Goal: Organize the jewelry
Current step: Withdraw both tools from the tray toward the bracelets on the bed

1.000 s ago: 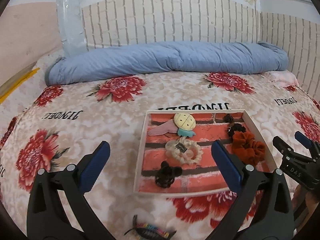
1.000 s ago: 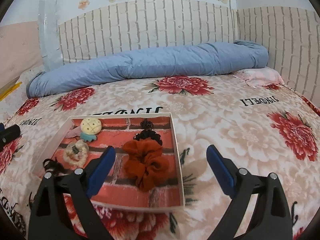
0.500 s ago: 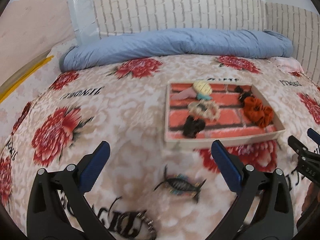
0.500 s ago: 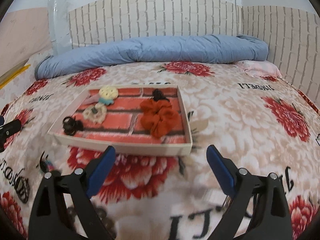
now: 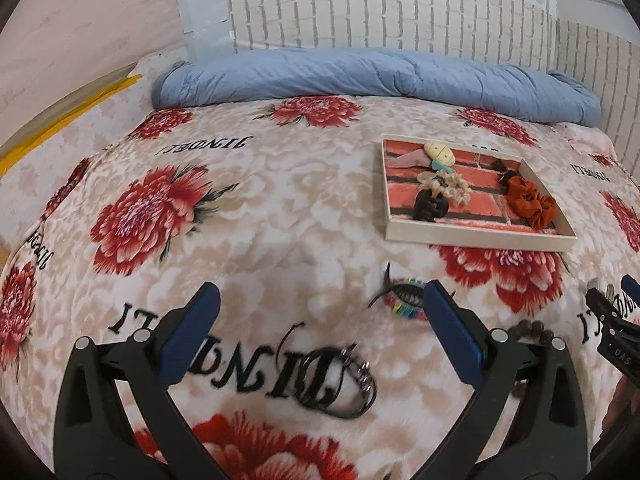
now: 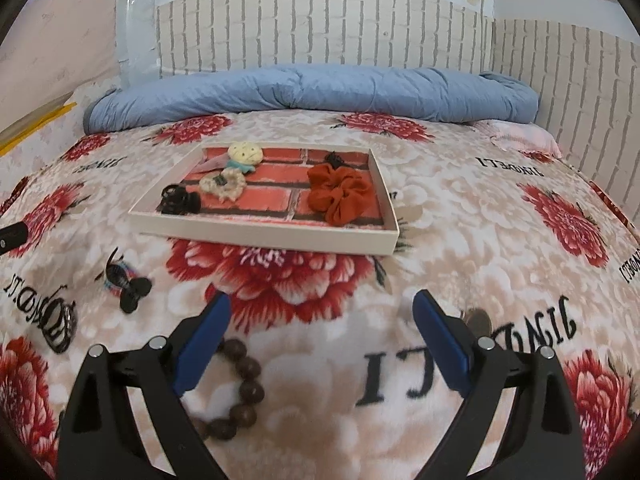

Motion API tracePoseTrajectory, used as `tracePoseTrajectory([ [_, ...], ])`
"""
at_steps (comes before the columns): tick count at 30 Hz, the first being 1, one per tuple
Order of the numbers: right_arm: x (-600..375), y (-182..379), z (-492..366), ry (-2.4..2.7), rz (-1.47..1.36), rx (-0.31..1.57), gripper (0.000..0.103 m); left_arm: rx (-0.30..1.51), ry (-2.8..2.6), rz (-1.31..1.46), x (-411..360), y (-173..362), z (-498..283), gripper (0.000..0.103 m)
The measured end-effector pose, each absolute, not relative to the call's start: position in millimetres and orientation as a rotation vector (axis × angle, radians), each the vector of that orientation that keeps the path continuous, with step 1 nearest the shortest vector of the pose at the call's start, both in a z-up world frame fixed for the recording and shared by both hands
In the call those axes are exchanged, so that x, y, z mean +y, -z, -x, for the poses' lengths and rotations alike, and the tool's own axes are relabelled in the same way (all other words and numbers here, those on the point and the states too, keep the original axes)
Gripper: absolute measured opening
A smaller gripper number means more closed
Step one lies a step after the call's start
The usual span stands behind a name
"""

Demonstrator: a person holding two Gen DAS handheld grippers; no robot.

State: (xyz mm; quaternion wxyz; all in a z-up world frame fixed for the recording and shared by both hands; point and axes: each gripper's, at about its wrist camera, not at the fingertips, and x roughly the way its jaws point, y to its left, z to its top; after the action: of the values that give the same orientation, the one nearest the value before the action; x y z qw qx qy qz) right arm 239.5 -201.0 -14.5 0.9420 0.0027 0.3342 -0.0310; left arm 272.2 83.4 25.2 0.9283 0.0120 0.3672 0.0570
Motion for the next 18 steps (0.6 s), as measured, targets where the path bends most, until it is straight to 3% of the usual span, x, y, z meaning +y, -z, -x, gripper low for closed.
tracePoseTrajectory([
  [18,-202,37,-210,0.075,0.0,0.728,0.09,0.797,-0.141,-0.036,100,0,-236,0.098],
])
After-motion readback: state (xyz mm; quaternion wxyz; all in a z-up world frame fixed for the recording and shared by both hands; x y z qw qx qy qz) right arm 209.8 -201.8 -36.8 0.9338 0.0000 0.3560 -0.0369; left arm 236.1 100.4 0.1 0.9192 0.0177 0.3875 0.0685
